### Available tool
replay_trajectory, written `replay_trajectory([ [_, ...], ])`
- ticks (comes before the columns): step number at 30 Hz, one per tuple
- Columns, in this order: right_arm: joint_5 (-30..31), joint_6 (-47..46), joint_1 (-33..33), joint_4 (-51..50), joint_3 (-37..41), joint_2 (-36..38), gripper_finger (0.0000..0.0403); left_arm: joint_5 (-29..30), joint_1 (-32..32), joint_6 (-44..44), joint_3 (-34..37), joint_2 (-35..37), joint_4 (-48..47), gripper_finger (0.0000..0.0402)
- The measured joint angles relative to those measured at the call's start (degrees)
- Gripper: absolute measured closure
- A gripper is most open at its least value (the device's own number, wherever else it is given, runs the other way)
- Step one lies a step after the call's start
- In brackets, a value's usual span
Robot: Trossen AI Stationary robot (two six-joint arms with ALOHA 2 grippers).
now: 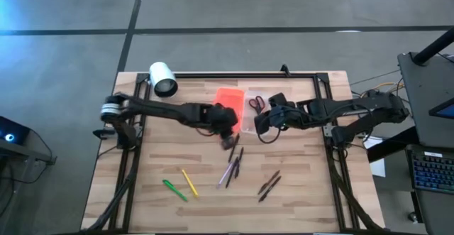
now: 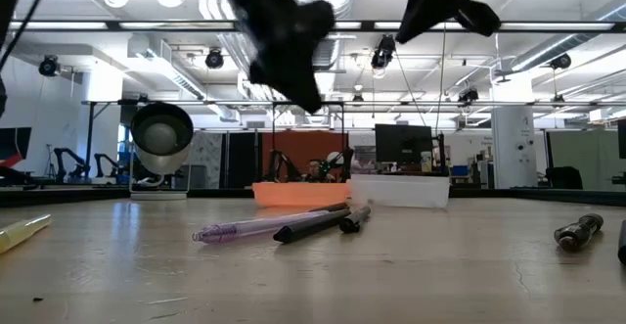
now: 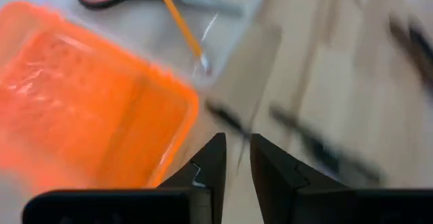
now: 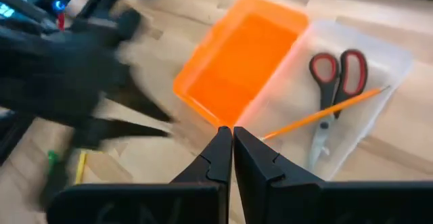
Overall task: Pick & place school supplies into a supply box
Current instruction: Put the green pen into the orange supply box
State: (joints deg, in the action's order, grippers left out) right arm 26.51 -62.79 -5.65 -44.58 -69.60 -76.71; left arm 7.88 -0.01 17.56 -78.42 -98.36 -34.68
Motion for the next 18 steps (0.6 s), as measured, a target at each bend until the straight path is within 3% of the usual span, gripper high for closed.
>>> replay_trajectory([
  [4, -1.6, 2.6, 0.0, 5.6, 3.0, 0.0, 0.0394, 0.2, -3.8, -2.4, 5.2, 7.2, -8.0, 0.0351],
  [7, -5.9, 7.3, 0.1, 11.8, 5.1, 0.0, 0.0394, 0.1, -6.5, -2.4, 12.4, 13.2, -10.2, 0.0351],
  [13, -11.5, 11.0, 0.2, 18.2, 8.3, -0.4, 0.0393, -7.6, -14.6, 2.7, 27.5, 25.5, -6.6, 0.0351],
  [18, -12.4, 14.7, -0.8, 17.9, 7.4, -3.5, 0.0366, -6.8, -27.2, 3.7, 35.0, 30.8, 2.2, 0.0351],
])
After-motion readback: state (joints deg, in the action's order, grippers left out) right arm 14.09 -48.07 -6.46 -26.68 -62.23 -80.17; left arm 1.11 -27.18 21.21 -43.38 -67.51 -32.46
